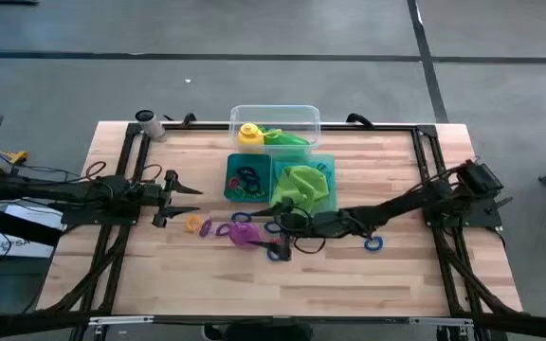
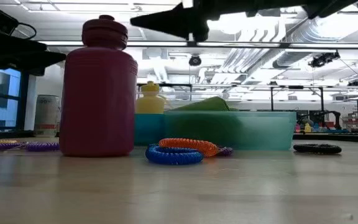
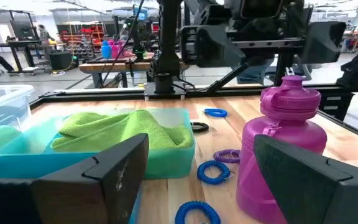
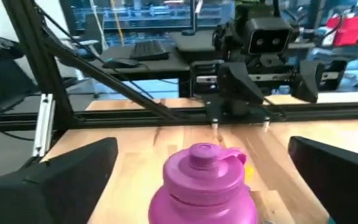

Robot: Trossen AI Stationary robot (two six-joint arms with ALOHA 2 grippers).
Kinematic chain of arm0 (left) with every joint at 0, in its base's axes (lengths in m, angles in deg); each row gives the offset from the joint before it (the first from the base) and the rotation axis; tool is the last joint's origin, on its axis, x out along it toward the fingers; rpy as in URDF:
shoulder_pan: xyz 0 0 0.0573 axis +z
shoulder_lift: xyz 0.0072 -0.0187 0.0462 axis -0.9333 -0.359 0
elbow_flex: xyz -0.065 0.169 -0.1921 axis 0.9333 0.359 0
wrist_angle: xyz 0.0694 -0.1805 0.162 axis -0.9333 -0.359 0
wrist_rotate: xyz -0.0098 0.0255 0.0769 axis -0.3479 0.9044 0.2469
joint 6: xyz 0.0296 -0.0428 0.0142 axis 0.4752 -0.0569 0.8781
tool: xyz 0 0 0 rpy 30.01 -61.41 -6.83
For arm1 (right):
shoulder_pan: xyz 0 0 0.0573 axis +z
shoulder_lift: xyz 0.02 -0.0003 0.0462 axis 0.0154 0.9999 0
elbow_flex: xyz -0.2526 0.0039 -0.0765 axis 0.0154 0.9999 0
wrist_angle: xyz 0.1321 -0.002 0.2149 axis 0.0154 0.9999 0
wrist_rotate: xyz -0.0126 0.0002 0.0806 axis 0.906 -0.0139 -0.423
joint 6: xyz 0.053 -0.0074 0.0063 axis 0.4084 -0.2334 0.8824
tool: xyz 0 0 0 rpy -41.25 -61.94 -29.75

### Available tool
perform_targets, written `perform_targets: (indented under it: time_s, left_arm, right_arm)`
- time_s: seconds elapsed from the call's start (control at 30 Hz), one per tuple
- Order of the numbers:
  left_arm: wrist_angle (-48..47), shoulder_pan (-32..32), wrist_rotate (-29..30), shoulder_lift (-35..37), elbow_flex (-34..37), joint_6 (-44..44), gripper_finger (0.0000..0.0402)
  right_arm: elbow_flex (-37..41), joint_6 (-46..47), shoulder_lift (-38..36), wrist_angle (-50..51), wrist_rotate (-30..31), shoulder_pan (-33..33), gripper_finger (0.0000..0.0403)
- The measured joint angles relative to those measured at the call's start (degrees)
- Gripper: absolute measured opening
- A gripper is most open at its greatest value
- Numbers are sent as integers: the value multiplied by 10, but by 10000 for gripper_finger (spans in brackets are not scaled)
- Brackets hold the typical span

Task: Pick & Place Sports Items
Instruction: Put the purple tumbler into the transparent bin

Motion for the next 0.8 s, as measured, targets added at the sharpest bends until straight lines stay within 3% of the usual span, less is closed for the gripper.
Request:
perform_targets:
  time_s: [0.3, 0.5, 0.8]
  left_arm:
    - [0, 0, 0, 0, 0, 0, 236]
    - [0, 0, 0, 0, 0, 0, 236]
    - [0, 0, 0, 0, 0, 0, 236]
  right_arm:
    - [0, 35, 0, 26, -41, -35, 400]
    - [0, -13, 0, 17, -40, -38, 395]
    - [0, -13, 0, 18, -17, -21, 399]
